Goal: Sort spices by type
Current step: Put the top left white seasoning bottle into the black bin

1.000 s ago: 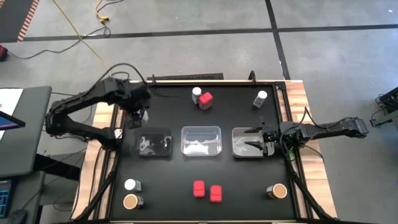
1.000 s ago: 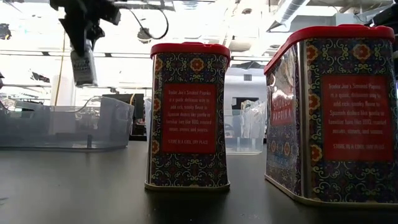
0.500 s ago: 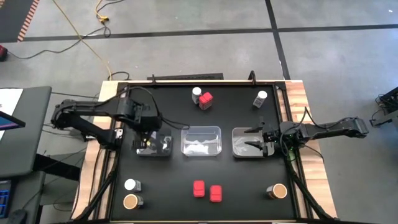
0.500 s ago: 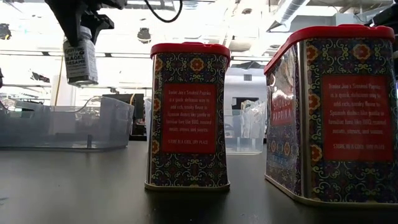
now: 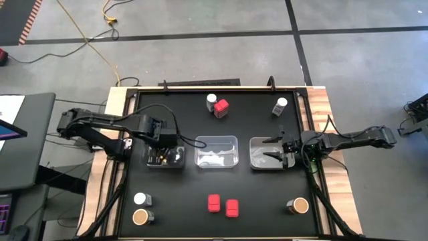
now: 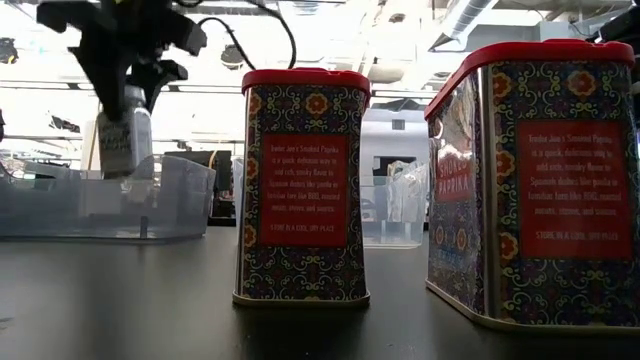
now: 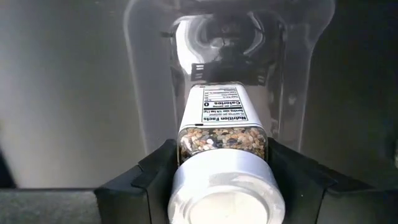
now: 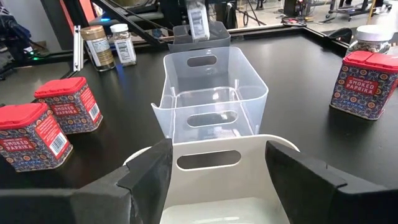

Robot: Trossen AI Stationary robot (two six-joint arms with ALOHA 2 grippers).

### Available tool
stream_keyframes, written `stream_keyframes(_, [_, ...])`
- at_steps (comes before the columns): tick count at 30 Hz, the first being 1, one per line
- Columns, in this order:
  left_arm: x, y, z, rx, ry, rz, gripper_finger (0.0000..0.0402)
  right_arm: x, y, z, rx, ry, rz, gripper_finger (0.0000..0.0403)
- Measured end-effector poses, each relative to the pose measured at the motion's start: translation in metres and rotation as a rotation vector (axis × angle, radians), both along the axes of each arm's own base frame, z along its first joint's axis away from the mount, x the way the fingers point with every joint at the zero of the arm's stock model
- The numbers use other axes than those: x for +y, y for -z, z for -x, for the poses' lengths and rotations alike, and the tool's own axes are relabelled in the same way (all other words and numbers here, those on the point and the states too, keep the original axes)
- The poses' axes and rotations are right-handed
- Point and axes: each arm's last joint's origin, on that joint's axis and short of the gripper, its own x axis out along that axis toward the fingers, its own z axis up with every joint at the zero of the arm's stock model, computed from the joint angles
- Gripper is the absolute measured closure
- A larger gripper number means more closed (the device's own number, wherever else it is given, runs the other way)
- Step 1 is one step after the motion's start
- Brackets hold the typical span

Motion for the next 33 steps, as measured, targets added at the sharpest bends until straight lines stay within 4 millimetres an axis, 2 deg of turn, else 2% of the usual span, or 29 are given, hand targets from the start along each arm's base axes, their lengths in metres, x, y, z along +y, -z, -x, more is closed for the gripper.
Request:
stream_keyframes(9, [0.009,0.032,0.0,-0.002,-0.007,0.031,0.0194,0.0,0.0,0.0,0.0,0.0,0.0,0.0117])
stream_keyframes(19, [0.026,0.034,-0.006,-0.055,0.042,0.069,0.0194,0.0,0.0,0.0,0.0,0.0,0.0,0.0117])
stream_keyframes(33, [0.033,0.042,-0.011,-0.023,0.068,0.067,0.0194,0.0,0.0,0.0,0.0,0.0,0.0,0.0117])
